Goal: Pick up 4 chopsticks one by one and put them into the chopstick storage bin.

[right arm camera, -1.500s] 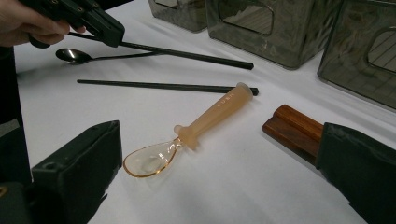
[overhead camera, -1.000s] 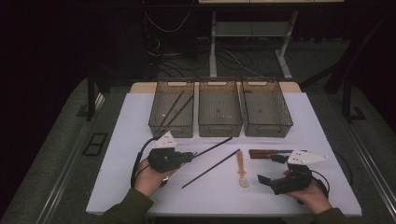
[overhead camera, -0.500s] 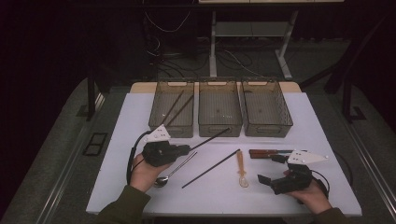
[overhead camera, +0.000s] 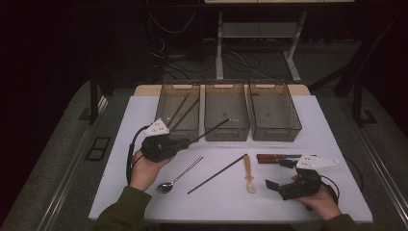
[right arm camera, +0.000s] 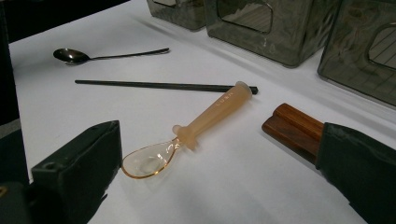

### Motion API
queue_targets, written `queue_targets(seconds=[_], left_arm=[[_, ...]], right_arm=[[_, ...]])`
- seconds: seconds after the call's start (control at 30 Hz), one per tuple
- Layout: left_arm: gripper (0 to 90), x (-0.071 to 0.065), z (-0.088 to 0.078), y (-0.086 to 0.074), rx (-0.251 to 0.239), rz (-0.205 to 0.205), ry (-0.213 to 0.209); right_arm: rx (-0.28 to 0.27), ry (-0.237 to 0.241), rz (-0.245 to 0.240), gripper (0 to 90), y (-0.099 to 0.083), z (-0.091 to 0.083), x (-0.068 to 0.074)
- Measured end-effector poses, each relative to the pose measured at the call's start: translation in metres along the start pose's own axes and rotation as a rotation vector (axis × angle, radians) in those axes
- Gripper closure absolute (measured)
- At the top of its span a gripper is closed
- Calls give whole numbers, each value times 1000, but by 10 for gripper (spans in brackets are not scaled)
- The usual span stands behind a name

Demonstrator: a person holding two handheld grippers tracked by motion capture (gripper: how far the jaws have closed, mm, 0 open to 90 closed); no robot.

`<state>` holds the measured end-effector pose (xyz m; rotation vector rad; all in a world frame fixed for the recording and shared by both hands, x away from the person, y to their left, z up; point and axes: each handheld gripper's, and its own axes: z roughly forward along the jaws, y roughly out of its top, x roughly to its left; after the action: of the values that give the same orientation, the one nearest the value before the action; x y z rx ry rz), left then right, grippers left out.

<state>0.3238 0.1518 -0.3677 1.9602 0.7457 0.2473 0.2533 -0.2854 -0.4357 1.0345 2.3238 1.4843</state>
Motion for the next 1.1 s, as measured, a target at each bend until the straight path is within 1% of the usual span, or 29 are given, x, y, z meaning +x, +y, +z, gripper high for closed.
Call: queue_targets(seconds=[0.2, 0.4, 0.5, 0.57, 0.6, 0.63, 0.7, 0.77, 0.87, 1.1], left_arm=[[861, 8, 2, 6, -6, -4, 31], [860, 21, 4, 13, -9, -13, 76], [860, 29, 4, 17, -10, -19, 110], [860, 35, 4, 20, -14, -28, 127], [861, 37, 3, 21, -19, -39, 134], [860, 40, 3, 23, -19, -38, 143], [860, 44, 2, 25, -21, -45, 172], [860, 50, 1, 27, -32, -58, 188], [860, 58, 0, 31, -35, -69, 222], [860, 81, 2, 36, -31, -123, 292]], right_arm=[[-1, 1, 1, 7, 0, 0, 0], [-2, -1, 1, 7, 0, 0, 0], [-2, 1, 0, 7, 0, 0, 0], [-4, 0, 1, 8, 0, -1, 0], [-5, 1, 1, 7, 0, -1, -1], [-4, 0, 1, 8, 0, -1, -1], [-4, 0, 1, 8, 0, -1, -1], [-6, 0, 1, 8, 0, 0, 0], [-5, 0, 2, 7, 0, -1, 0], [-5, 1, 4, 8, 0, -1, 0]])
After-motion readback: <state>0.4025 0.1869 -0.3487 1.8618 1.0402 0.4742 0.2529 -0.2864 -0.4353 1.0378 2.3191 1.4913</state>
